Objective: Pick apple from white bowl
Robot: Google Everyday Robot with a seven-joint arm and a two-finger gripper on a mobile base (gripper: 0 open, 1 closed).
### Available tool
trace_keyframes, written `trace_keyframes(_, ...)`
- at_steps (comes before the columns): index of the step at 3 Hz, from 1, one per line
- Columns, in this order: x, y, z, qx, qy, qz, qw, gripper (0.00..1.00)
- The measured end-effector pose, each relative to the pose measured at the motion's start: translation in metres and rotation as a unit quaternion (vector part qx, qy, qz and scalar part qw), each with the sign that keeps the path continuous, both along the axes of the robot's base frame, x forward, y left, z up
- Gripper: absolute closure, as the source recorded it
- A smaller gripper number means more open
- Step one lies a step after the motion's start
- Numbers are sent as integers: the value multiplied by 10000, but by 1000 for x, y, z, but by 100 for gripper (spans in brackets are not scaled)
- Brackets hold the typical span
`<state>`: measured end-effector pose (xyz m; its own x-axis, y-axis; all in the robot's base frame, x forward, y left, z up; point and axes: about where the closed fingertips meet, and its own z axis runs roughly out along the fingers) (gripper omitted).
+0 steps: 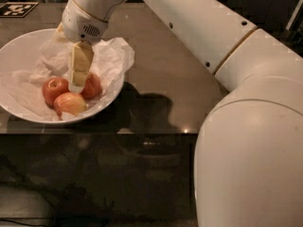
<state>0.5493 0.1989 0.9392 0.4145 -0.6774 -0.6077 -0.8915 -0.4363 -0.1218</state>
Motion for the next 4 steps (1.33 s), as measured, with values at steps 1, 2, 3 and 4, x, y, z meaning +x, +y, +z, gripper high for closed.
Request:
trace_keyframes(1, -1, 1, -5, -40, 32, 12, 10000, 0)
trace_keyframes(2, 2, -6, -11, -102, -78, -154, 9998, 0)
trace_keyframes(3, 5, -15, -17, -277, -168, -265, 9991, 0)
trace_keyframes(4, 8, -18, -23, -378, -197, -256, 9988, 0)
